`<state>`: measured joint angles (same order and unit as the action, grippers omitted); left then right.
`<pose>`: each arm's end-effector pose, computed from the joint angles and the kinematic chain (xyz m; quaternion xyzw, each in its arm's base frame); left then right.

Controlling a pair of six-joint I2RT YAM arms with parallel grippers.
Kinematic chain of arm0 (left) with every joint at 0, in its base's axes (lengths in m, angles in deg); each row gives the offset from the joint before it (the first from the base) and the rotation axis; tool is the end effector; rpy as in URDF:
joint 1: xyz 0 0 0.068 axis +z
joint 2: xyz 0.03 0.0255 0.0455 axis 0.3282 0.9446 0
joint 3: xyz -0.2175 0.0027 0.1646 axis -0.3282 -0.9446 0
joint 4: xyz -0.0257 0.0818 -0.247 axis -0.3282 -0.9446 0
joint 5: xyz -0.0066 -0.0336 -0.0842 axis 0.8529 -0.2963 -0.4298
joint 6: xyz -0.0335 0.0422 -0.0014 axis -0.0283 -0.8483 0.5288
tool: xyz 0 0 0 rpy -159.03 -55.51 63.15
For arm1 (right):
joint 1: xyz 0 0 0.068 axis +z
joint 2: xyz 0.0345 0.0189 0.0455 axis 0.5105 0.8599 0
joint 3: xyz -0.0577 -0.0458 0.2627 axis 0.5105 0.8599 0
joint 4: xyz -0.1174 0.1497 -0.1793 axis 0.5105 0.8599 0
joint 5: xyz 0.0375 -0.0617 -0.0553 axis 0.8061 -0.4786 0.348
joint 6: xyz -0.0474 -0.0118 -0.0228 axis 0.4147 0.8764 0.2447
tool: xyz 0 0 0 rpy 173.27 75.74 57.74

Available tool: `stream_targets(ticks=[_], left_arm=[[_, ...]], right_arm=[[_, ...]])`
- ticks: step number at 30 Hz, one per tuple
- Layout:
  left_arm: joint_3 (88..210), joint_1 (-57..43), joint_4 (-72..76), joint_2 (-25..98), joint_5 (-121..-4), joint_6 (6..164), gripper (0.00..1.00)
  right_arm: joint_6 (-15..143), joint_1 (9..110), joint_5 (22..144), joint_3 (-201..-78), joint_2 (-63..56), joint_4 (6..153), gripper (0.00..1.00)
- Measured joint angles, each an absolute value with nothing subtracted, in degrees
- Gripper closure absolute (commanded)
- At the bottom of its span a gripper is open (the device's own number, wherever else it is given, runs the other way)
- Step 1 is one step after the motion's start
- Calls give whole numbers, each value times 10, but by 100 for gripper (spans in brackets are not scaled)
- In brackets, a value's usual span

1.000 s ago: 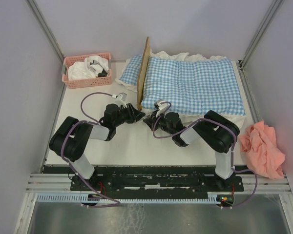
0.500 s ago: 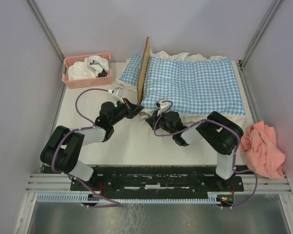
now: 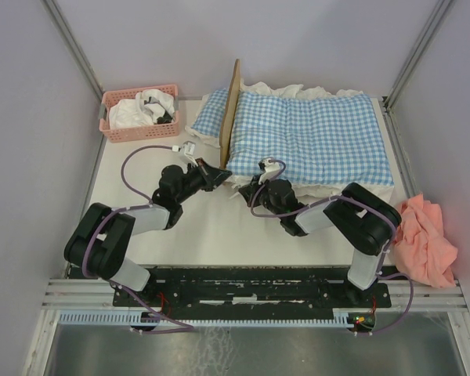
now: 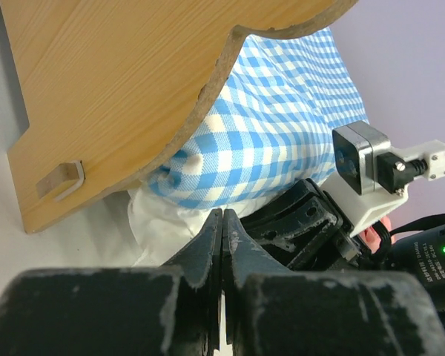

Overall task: Set up the pet bed
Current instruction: Tie the ropes to the bed frame.

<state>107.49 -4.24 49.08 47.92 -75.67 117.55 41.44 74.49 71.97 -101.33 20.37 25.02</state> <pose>0.2677 -0.1300 0.1951 -0.0105 0.7450 -0.4787 0.4645 0.2486 0.2357 0.1396 -0.0841 0.7817 0.3515 0.5082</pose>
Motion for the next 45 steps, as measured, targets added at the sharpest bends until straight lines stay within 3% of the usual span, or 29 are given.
stream_targets(ticks=[11, 12, 16, 19, 26, 33, 36, 42, 45], left_arm=[[1048, -42, 555, 479, -762, 1248, 97], [1048, -42, 558, 479, -766, 1249, 94], [1047, -44, 528, 470, -758, 1231, 67], [1039, -47, 495, 453, -734, 1190, 56], [1028, -47, 480, 468, -696, 1113, 50], [1046, -49, 499, 562, -715, 1098, 49], [1058, -52, 518, 590, -729, 1099, 55], [1064, -54, 560, 600, -755, 1107, 96], [1064, -54, 558, 585, -756, 1113, 97]], right_arm=[[360, 753, 674, -1046, 192, 353, 98], [359, 756, 671, -1051, 192, 361, 98], [358, 762, 657, -1063, 192, 376, 98], [358, 764, 652, -1064, 192, 386, 98], [355, 764, 647, -1069, 193, 403, 98], [355, 764, 647, -1076, 193, 410, 98], [355, 764, 646, -1076, 193, 413, 98], [356, 764, 646, -1078, 193, 417, 98], [356, 764, 647, -1080, 193, 419, 98]])
